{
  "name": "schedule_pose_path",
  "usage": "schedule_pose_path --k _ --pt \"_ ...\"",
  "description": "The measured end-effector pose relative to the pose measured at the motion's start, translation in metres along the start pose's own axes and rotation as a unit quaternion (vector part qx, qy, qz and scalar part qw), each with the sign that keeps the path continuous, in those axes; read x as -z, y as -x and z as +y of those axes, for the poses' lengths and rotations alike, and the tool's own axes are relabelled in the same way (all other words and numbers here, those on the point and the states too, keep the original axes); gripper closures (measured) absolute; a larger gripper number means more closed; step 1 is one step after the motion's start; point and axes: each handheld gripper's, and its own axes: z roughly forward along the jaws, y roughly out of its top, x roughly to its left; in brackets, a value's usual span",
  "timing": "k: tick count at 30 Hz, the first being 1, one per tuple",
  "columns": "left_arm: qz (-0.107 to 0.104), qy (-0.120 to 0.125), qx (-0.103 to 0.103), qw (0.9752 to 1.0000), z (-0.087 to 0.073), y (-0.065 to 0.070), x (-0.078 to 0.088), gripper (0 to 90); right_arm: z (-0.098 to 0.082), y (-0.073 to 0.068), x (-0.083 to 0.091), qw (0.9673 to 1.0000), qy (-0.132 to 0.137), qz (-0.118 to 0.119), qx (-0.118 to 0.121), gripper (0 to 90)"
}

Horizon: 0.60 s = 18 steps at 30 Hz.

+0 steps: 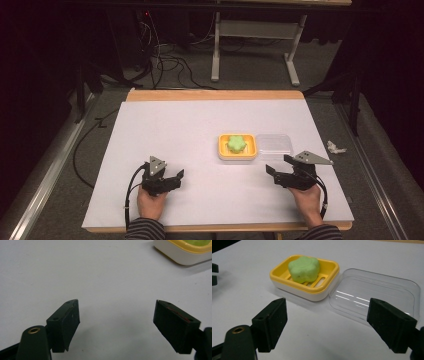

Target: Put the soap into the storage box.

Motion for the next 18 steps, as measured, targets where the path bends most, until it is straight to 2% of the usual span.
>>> schedule_pose_path --k 6,9,11,18 --pt "0.000 -0.002 0.000 1.0000 0.000 0.000 0.000 21.5 0.000 -0.005 -0.008 0.9999 -0.011 0.003 0.001 19.8" --pt "0.000 -0.002 -0.001 1.0000 0.000 0.000 0.000 21.5 -0.001 -0.004 -0.013 0.9998 -0.019 -0.005 -0.001 20.3" --pt "-0.001 -0.001 -0.002 1.0000 0.000 -0.001 0.000 21.4 -0.001 -0.005 -0.016 0.9996 -0.025 -0.005 -0.010 20.3" --pt "-0.002 0.001 0.000 1.0000 0.000 0.000 0.001 21.4 0.000 -0.007 -0.027 0.9988 -0.047 -0.010 -0.007 20.6"
